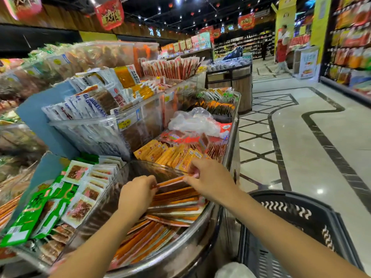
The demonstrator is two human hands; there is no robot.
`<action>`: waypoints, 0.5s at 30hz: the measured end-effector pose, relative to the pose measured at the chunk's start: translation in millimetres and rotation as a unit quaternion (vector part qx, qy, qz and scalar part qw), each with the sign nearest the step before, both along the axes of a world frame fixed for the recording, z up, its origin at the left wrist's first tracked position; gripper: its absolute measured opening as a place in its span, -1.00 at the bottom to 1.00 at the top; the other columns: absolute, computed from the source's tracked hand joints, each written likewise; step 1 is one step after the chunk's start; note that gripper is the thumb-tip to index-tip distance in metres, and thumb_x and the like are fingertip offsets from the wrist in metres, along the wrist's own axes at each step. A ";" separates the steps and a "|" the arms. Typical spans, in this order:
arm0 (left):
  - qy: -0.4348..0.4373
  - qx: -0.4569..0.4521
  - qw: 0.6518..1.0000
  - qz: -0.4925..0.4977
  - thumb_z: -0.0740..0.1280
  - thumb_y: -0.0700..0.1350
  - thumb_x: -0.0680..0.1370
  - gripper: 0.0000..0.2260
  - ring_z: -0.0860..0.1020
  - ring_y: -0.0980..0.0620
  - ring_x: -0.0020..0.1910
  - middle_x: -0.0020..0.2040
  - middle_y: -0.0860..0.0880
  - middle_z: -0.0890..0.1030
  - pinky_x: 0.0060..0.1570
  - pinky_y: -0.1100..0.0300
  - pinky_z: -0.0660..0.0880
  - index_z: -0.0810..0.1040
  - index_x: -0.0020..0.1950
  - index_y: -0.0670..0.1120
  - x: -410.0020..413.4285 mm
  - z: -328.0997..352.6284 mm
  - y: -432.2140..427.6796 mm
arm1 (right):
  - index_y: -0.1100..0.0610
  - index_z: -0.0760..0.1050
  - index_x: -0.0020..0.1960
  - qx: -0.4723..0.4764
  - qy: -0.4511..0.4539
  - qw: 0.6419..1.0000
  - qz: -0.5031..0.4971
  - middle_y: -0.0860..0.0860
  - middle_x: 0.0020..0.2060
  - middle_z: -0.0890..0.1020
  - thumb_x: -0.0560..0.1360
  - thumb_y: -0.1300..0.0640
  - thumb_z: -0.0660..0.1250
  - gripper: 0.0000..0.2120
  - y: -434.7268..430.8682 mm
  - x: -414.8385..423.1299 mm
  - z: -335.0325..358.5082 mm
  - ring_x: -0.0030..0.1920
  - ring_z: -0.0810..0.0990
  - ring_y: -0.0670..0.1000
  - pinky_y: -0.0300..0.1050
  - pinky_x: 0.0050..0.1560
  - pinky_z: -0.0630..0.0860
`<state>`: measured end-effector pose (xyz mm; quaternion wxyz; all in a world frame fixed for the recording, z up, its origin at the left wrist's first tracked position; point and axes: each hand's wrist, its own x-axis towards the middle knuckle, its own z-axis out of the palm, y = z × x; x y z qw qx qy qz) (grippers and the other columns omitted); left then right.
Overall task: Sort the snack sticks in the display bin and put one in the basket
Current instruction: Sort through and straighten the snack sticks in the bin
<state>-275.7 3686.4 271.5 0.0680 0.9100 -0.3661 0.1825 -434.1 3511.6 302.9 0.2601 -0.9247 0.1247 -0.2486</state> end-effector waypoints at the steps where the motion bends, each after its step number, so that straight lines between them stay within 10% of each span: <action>1: 0.010 0.009 1.000 -0.001 0.36 0.08 0.58 -0.89 0.61 -0.01 0.03 0.00 0.08 0.64 -0.09 0.09 0.45 0.59 0.05 0.09 1.3 -4.2 -5.3 | -0.04 0.54 -0.04 -0.047 0.018 0.999 -0.006 -0.12 -0.16 0.57 0.51 -0.17 0.40 -0.79 -1.6 -3.8 -3.1 -0.04 0.56 -0.03 -0.10 -0.04 0.44; 5: 0.066 0.010 0.998 0.001 0.40 0.02 0.56 -0.89 0.64 0.00 0.03 0.02 0.07 0.69 -0.01 0.09 0.52 0.65 0.06 0.09 2.6 -21.2 -18.9 | -0.03 0.56 0.12 -0.188 0.052 0.980 -0.030 -0.06 0.04 0.60 0.55 -0.24 0.30 -0.68 -7.3 -8.2 -15.7 0.12 0.52 0.01 0.00 0.24 0.43; 15: 0.162 -0.042 0.984 -0.064 0.35 -0.15 0.53 -0.74 0.64 0.08 0.09 0.11 0.08 0.70 0.13 0.07 0.58 0.65 0.20 0.03 10.5 -14.4 12.9 | 0.08 0.62 0.00 -0.243 0.009 0.968 -0.066 0.05 -0.07 0.57 0.48 -0.21 0.38 -0.65 7.7 1.9 -17.4 0.04 0.53 0.13 0.06 0.06 0.45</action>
